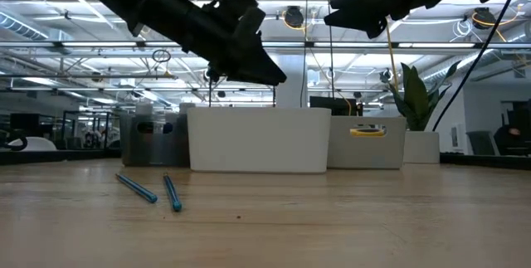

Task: Pick & Place Paint Supplies
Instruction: Put the blue paint brush into the white bin

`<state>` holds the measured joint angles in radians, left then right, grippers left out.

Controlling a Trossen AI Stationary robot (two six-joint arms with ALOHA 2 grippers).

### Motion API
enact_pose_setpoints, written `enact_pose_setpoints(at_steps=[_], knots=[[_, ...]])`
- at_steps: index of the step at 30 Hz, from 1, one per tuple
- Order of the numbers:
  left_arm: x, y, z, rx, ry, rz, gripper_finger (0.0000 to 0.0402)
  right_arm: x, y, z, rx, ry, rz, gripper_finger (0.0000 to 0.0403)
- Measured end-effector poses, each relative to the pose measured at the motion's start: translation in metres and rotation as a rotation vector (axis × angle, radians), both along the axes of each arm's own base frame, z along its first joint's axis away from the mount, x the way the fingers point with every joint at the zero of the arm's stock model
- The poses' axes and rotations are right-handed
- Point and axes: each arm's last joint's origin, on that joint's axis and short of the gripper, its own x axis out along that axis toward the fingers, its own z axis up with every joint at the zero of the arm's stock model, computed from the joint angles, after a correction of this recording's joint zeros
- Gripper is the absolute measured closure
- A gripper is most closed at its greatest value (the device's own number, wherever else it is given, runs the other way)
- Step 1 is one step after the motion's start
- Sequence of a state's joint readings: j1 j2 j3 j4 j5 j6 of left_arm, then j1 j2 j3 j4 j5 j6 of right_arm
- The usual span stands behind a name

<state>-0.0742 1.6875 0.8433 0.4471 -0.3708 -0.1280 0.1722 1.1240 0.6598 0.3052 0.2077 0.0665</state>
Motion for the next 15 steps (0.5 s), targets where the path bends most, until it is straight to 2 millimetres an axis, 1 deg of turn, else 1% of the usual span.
enact_pose_setpoints(at_steps=[4, 8, 12, 15], knots=[[0.001, -0.004, 0.002, 0.023, -0.013, -0.032, 0.0237, 0.0, 0.0, 0.0, 0.0, 0.005, 0.0, 0.0192], [-0.003, -0.019, 0.014, 0.037, -0.043, -0.143, 0.019, 0.0, 0.0, -0.001, -0.001, 0.012, 0.0, 0.0192], [-0.012, -0.039, 0.032, 0.012, -0.094, -0.251, 0.0166, 0.0, 0.0, -0.001, -0.001, 0.013, 0.0, 0.0192], [-0.022, -0.059, 0.044, 0.011, -0.104, -0.398, 0.0161, 0.0, 0.0, -0.001, -0.002, 0.014, 0.0, 0.0192]])
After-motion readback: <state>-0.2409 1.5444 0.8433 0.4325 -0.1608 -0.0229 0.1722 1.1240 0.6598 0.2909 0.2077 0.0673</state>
